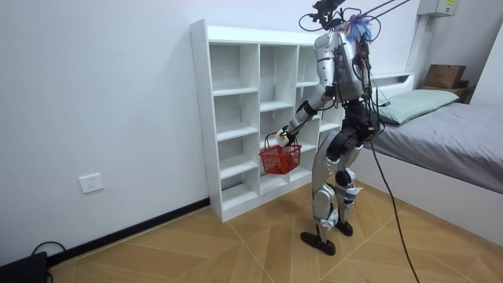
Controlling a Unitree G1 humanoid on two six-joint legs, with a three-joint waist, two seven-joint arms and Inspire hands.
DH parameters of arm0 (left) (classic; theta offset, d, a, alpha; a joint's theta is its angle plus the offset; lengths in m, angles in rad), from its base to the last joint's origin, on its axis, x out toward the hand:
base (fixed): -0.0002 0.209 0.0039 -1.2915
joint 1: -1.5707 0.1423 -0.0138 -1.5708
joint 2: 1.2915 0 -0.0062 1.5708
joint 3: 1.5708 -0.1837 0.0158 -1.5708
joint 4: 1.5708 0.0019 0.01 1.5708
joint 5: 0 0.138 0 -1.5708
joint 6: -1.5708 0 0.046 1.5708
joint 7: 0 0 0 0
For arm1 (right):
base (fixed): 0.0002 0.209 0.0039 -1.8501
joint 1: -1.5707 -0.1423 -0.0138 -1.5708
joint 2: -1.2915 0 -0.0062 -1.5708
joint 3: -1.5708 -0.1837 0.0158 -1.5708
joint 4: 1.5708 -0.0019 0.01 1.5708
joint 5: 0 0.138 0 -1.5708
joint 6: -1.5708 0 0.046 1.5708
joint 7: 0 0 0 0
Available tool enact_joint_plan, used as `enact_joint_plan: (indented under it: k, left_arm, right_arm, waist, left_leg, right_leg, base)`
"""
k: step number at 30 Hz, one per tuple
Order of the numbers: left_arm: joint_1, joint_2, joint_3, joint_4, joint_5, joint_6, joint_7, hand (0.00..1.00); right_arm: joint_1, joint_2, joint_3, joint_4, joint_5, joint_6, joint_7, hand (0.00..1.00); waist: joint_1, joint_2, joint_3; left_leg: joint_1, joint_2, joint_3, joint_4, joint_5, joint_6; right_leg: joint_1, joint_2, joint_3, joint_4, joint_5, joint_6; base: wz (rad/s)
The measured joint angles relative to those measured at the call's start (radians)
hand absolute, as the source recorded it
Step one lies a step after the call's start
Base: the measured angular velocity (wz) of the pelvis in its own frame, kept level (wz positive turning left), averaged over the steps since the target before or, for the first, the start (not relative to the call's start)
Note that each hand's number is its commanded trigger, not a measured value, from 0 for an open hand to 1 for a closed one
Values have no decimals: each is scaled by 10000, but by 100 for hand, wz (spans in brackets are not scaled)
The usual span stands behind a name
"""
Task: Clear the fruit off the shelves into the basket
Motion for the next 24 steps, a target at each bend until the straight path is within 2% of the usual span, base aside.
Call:
enact_joint_plan:
  k: [9, 14, 18, 21, 23, 24]
  left_arm:
    - [-11, -14, 0, -7, -16, -8, -4, 100]
    - [-11, -182, 22, -6, -12, -59, 35, 100]
    - [-4, -178, 11, -6, 1, -136, 43, 100]
    - [-2, -171, 20, -61, 12, -170, 58, 100]
    - [57, -178, 37, -87, 15, -171, 59, 100]
    - [62, -180, 37, -87, 16, -171, 54, 100]
  right_arm:
    - [9, 3, 14, -28, 63, 22, -44, 100]
    - [502, 133, 21, -1339, 0, -49, 139, 100]
    - [657, 153, 125, -2083, 1, -233, 143, 100]
    - [737, 157, 393, -2301, -14, -318, 159, 100]
    - [1080, 288, 399, -2718, -22, -320, 213, 100]
    - [1195, 303, 398, -2839, -33, -323, 263, 100]
  waist:
    - [91, 8, -7]
    - [88, 5, -11]
    - [93, -2, -18]
    - [27, -8, -64]
    - [44, 7, -200]
    - [19, 18, -216]
  left_leg:
    - [64, -7, 33, -13, 21, -8]
    - [92, -37, 72, -4, 47, 9]
    - [123, -45, 117, 37, 59, 27]
    - [123, -39, 112, 89, 60, 31]
    - [138, -31, 110, 109, 61, 33]
    - [163, -31, 109, 121, 61, 32]
  right_leg:
    - [29, -12, 31, 33, 0, 0]
    - [21, -52, 47, 110, -4, 6]
    - [37, -71, 86, 143, -6, 8]
    - [66, -67, 97, 150, -5, 8]
    - [91, -53, 121, 144, 2, 10]
    - [126, -53, 120, 142, 2, 10]
  base:
    - [0]
    - [0]
    - [0]
    - [0]
    - [0]
    - [0]
